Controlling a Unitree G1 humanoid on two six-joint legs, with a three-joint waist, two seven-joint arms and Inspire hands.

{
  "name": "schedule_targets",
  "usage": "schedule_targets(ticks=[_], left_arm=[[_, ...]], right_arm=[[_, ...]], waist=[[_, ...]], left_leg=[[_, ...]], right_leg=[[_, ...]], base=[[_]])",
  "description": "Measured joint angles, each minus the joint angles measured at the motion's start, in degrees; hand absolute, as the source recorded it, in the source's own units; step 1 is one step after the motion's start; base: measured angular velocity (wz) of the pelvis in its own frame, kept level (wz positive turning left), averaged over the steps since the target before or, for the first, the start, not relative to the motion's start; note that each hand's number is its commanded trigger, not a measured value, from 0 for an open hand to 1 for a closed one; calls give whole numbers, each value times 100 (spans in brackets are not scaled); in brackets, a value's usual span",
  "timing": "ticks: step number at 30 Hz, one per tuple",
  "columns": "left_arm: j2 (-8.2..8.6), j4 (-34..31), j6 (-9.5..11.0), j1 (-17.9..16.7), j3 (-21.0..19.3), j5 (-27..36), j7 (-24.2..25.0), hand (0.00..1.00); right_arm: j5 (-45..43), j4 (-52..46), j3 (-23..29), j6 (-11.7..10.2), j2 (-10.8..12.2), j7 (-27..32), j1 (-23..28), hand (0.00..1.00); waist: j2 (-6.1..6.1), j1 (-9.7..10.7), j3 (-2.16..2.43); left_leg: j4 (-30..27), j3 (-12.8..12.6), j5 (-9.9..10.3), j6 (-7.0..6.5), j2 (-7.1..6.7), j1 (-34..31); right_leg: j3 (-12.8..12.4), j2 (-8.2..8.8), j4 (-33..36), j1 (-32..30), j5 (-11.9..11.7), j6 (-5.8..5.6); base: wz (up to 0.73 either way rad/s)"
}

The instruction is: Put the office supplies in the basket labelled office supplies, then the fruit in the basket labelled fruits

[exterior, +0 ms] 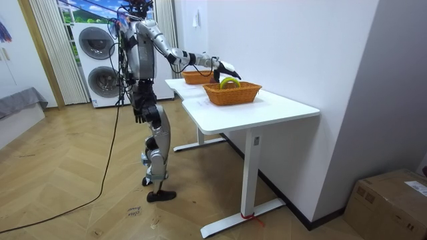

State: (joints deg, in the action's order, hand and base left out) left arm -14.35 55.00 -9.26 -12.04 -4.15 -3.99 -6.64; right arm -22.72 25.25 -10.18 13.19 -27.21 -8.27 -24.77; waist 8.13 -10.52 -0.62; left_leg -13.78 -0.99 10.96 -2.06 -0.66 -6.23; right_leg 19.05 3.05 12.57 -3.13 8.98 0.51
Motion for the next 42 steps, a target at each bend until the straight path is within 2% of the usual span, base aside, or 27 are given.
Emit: schedule_targets(ticks=[3, 6, 20, 29, 37, 39, 42], left_arm=[[6, -36, 0, 11, 4, -1, 5, 0], [8, 42, -17, -4, 4, -3, 5, 0], [10, 188, -46, 6, 221, -2, 118, 0], [-1, 399, -33, 162, 232, -2, 260, 0], [-10, 466, -33, 188, 288, 7, 278, 0], [-22, 492, -33, 195, 316, 41, 278, 0], [-47, 495, -38, 196, 320, 136, 280, 0]], right_arm=[[-12, 146, -32, -5, 0, -35, 0, 0], [-11, 153, -33, -5, 0, -52, 0, 0], [-11, 608, -215, -190, -3, 68, -117, 0], [-12, 890, -243, -298, -3, 136, -219, 0], [-12, 1076, -248, -335, -3, 135, -283, 0], [-11, 1143, -251, -337, -3, 112, -302, 0], [-11, 1229, -276, -316, -8, 30, -350, 0]], waist=[[-42, -70, -29], [-77, -100, -36], [-52, -176, -11], [-37, -182, -2], [-63, -186, -21], [-57, -188, -17], [-1, -189, 19]], left_leg=[[-2, 3, -2, -3, -1, -11], [-1, 3, -2, -3, -1, -20], [5, 28, -15, 2, 0, -23], [-22, 142, -54, 0, -10, -88], [-102, 174, -53, 1, -11, -143], [-104, 174, -53, 1, -9, -146], [-104, 172, -55, 6, -7, -209]], right_leg=[[-2, 6, 0, -12, 0, 0], [1, 6, 0, -21, 0, -1], [17, 12, 1, -27, 1, -2], [166, 41, 1, -12, 1, -1], [207, 41, 0, -16, -1, 1], [207, 42, 1, -18, -1, 1], [208, 43, 4, -87, -3, 5]], base=[[0], [0], [0], [8], [1], [0], [0]])
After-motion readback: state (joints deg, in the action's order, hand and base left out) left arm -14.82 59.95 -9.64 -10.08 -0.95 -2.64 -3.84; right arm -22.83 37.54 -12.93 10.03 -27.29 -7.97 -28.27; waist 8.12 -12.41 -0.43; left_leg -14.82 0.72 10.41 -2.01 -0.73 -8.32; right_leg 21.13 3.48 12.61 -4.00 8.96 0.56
